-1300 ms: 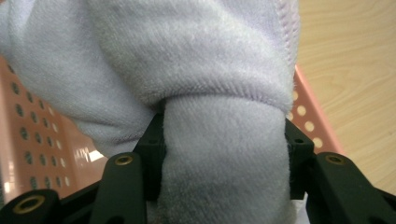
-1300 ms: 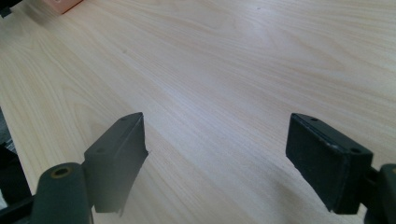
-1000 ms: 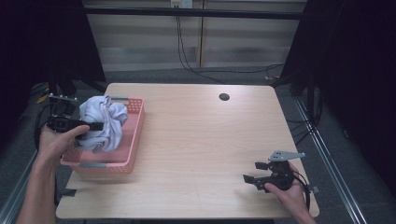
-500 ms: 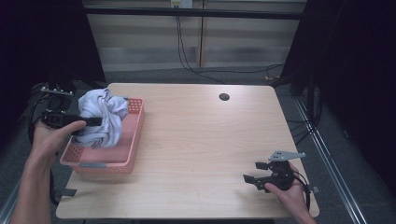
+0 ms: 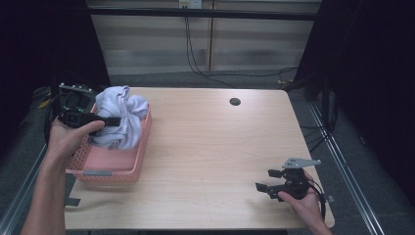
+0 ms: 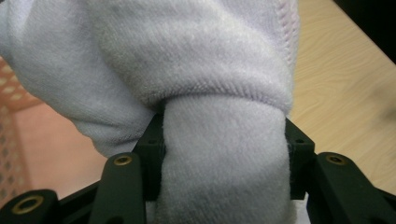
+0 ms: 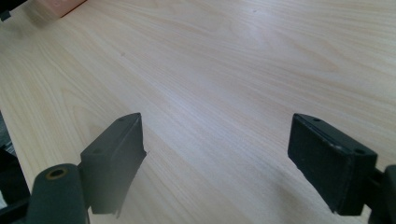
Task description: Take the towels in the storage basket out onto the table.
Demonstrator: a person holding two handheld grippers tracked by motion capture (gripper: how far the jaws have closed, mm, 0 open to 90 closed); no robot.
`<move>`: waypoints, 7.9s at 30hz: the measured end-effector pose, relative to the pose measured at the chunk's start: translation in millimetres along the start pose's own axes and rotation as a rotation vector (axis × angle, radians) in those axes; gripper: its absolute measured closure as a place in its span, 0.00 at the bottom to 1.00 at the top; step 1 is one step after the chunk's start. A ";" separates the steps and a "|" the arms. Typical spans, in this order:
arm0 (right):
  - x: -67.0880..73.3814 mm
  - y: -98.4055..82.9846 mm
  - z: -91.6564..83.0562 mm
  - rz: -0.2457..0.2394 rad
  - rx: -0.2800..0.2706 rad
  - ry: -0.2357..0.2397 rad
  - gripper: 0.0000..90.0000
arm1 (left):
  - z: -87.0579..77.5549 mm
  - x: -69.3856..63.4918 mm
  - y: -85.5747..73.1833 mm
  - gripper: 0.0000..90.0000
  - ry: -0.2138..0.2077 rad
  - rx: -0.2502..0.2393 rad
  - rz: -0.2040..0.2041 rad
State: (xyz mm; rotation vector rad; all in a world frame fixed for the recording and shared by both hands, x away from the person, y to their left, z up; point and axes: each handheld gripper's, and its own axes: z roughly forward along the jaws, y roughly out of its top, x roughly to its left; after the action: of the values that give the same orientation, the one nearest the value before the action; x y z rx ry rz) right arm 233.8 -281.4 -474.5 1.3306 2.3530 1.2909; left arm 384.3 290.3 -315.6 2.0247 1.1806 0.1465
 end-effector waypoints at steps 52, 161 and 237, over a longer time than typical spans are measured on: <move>-3.1 -1.1 -1.5 0.008 -0.002 0.004 0.21 | 195.4 -149.9 -20.8 0.52 -0.323 0.231 0.190; 21.9 84.7 30.0 -0.119 -0.141 0.070 0.90 | 145.2 -139.0 -69.6 0.86 -0.474 -0.295 0.141; -80.6 203.9 4.3 0.003 -0.237 -0.302 0.79 | 101.0 -139.1 -83.6 0.58 -0.440 -0.211 0.194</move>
State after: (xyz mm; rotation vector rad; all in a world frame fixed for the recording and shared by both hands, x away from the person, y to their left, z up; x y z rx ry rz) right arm 412.8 -291.2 -348.1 1.3454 1.9337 1.2245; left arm 293.4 147.6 -404.5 1.8558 0.6660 -0.0760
